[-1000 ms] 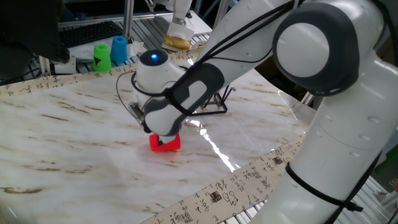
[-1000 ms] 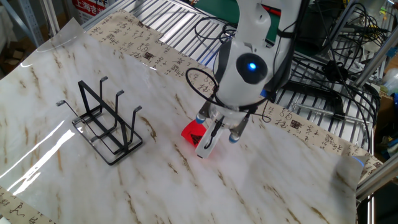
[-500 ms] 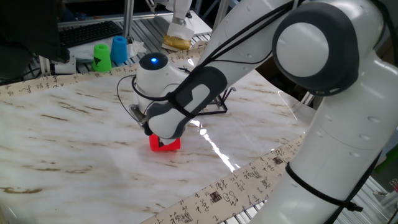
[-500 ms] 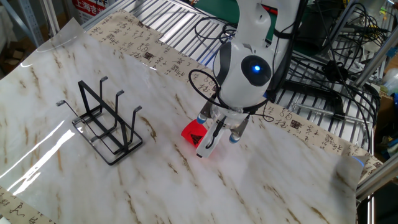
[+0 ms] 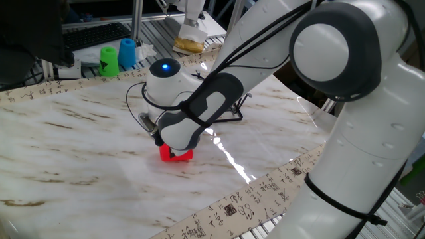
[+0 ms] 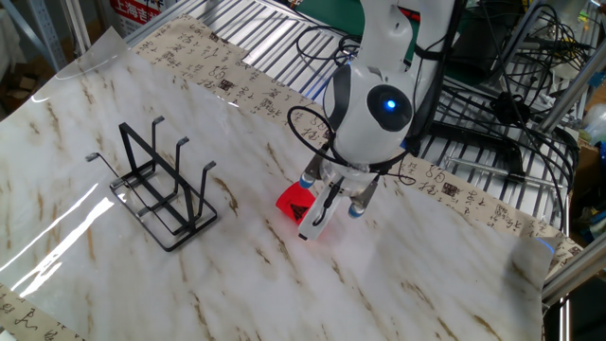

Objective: Put the cup on the cup rack

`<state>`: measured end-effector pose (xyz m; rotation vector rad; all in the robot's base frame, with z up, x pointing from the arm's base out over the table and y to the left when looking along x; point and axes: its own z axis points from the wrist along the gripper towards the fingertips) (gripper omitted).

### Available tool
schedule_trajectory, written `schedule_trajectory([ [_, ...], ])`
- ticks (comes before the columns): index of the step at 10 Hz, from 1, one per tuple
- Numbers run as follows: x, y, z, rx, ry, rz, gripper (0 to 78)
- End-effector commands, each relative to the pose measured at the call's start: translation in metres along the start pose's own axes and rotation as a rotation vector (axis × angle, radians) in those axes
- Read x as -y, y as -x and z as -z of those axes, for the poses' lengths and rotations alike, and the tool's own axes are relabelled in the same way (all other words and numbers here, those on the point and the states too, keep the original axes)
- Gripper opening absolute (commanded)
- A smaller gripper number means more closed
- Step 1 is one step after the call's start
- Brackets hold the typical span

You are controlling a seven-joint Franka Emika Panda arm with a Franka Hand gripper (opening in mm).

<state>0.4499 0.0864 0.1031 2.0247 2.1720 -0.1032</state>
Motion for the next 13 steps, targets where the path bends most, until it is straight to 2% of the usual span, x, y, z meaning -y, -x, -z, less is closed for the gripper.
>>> schedule_trajectory([
  [1, -0.0089, 0.0066, -0.0174, 0.003, 0.029, 0.003, 77.4],
  [7, -0.0083, 0.0061, -0.0176, 0.021, 0.022, 0.040, 77.4],
  [8, -0.0084, 0.0058, -0.0180, 0.013, 0.018, 0.043, 77.4],
  [10, -0.0085, 0.0058, -0.0180, 0.020, 0.015, 0.045, 77.4],
  [11, -0.0085, 0.0058, -0.0180, 0.014, 0.015, 0.049, 77.4],
  [13, -0.0085, 0.0058, -0.0180, 0.045, 0.014, 0.049, 77.4],
])
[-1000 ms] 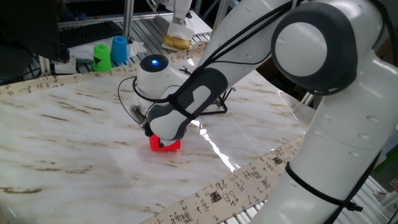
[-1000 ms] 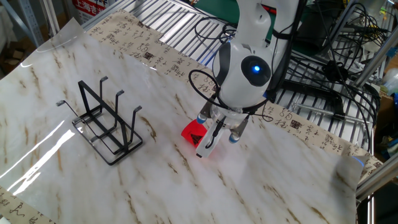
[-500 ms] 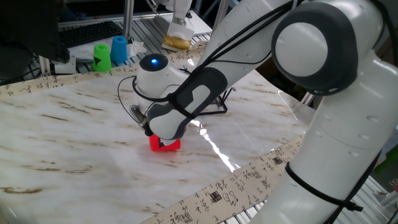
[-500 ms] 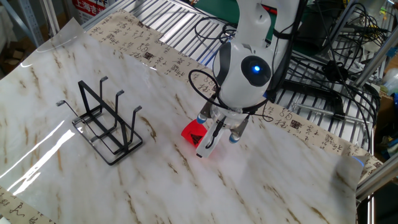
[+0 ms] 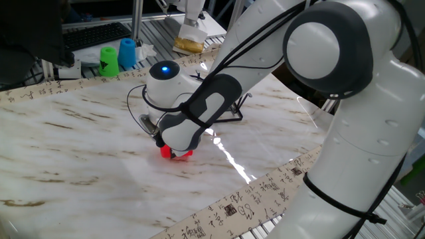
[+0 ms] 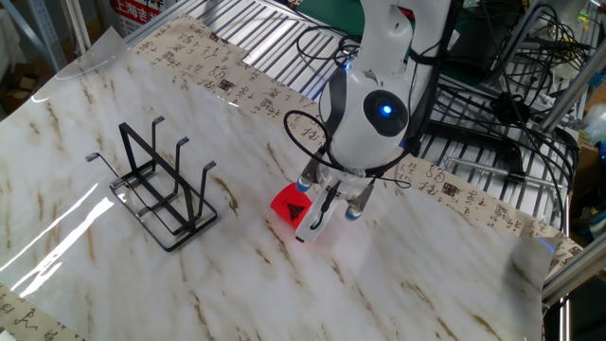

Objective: Put the cup on the cup rack

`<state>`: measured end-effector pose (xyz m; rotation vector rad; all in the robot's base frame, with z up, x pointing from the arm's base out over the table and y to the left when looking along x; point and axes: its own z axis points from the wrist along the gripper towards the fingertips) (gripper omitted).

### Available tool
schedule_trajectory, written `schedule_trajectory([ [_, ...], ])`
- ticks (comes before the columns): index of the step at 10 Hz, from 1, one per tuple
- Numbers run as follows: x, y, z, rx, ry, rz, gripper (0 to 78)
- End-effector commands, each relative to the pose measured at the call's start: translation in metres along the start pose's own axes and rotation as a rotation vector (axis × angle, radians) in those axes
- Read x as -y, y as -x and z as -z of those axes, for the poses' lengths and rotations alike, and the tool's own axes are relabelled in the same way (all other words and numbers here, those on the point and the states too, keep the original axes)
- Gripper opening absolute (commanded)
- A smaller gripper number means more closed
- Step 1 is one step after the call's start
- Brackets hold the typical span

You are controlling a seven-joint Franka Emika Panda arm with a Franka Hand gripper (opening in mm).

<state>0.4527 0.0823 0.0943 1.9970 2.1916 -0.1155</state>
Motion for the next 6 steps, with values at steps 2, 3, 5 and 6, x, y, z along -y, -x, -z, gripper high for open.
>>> schedule_trajectory([
  [2, -0.0065, 0.0031, -0.0085, 0.056, 0.026, 0.022, 77.4],
  [3, -0.0065, 0.0031, -0.0085, 0.083, 0.038, 0.015, 77.4],
  [5, -0.0064, 0.0033, -0.0088, 0.136, 0.079, -0.018, 77.4],
  [6, -0.0066, 0.0038, -0.0097, 0.153, 0.094, -0.021, 77.4],
])
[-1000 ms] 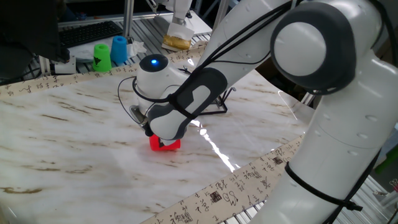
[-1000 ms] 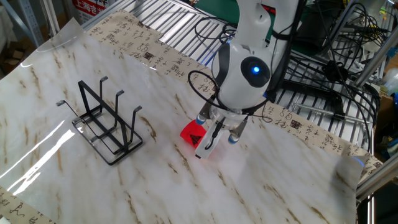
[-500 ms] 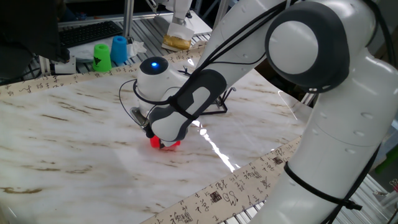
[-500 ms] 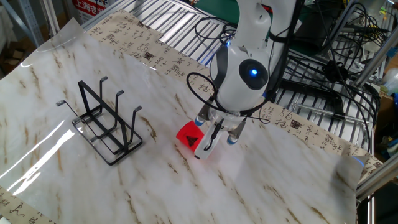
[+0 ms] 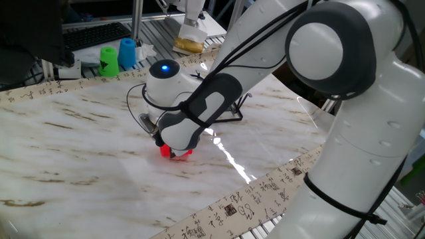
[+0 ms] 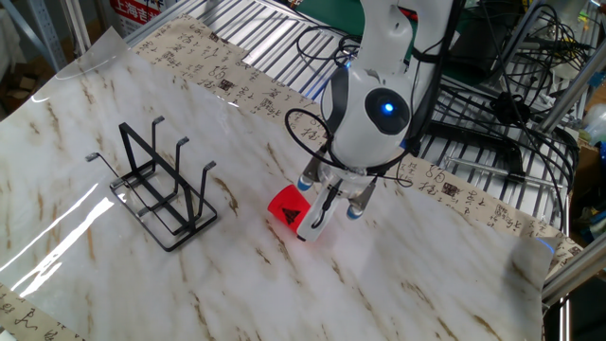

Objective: Put the cup on the cup rack

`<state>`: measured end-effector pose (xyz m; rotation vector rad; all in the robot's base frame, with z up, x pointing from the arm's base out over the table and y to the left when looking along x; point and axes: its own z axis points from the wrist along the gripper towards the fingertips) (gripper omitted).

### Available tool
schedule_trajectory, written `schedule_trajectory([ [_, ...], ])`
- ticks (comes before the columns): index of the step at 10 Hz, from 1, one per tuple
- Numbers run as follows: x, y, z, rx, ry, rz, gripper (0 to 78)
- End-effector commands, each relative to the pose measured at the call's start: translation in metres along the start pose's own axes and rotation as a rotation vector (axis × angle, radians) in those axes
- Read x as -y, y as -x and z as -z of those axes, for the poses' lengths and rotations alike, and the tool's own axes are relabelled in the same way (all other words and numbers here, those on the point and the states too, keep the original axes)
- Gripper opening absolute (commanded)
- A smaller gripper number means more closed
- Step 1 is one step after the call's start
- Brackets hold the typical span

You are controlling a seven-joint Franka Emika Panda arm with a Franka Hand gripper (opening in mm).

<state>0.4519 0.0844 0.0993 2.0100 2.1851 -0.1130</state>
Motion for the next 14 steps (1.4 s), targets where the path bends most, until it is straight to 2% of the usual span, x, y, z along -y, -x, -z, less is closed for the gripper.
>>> schedule_trajectory([
  [1, -0.0069, 0.0051, -0.0152, 0.162, 0.100, -0.013, 77.4],
  [2, -0.0068, 0.0051, -0.0154, 0.165, 0.108, -0.017, 77.4],
  [4, -0.0065, 0.0051, -0.0155, 0.155, 0.109, -0.018, 77.4],
  [9, -0.0063, 0.0052, -0.0156, 0.159, 0.109, 0.004, 77.4],
  [14, -0.0078, 0.0088, -0.0228, 0.173, 0.110, 0.020, 77.4],
])
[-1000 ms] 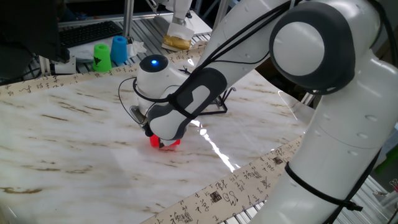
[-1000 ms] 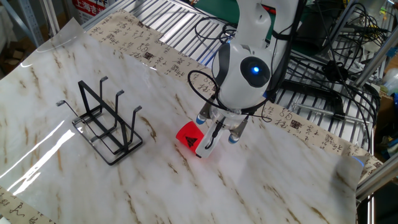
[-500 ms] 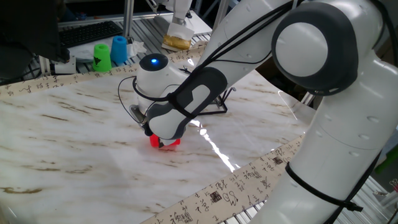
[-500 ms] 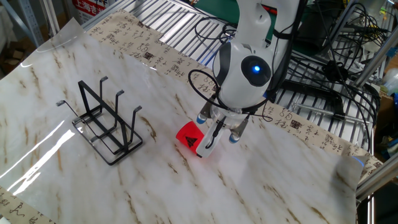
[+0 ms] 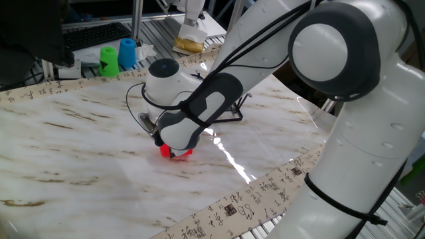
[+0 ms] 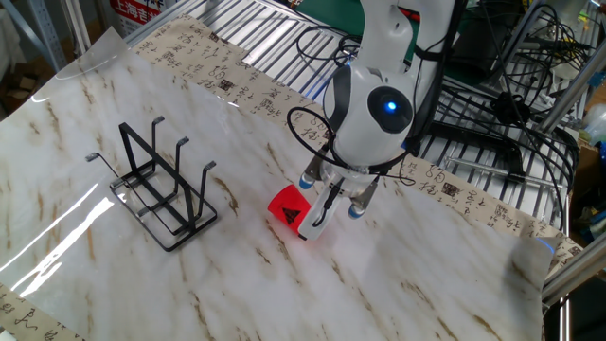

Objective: Put the cup on the cup rack

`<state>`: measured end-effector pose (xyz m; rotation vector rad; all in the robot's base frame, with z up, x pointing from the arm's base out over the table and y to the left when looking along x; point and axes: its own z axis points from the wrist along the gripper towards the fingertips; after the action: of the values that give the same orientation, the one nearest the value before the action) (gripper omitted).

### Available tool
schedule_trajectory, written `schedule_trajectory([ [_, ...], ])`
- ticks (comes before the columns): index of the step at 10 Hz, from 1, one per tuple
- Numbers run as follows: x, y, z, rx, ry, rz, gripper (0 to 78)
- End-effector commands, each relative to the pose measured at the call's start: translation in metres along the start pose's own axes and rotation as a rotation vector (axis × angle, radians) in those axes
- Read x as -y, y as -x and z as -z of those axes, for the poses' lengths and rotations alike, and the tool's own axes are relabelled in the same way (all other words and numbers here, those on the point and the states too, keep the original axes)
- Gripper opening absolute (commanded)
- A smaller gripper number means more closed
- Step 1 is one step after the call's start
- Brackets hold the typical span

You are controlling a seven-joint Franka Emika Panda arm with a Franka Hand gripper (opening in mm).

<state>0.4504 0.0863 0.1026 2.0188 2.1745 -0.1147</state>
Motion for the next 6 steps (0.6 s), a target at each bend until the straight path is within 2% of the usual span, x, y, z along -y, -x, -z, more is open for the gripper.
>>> schedule_trajectory([
  [1, -0.0104, 0.0111, -0.0281, 0.178, 0.111, 0.030, 77.4],
  [6, -0.0101, 0.0113, -0.0285, 0.187, 0.114, 0.037, 77.4],
])
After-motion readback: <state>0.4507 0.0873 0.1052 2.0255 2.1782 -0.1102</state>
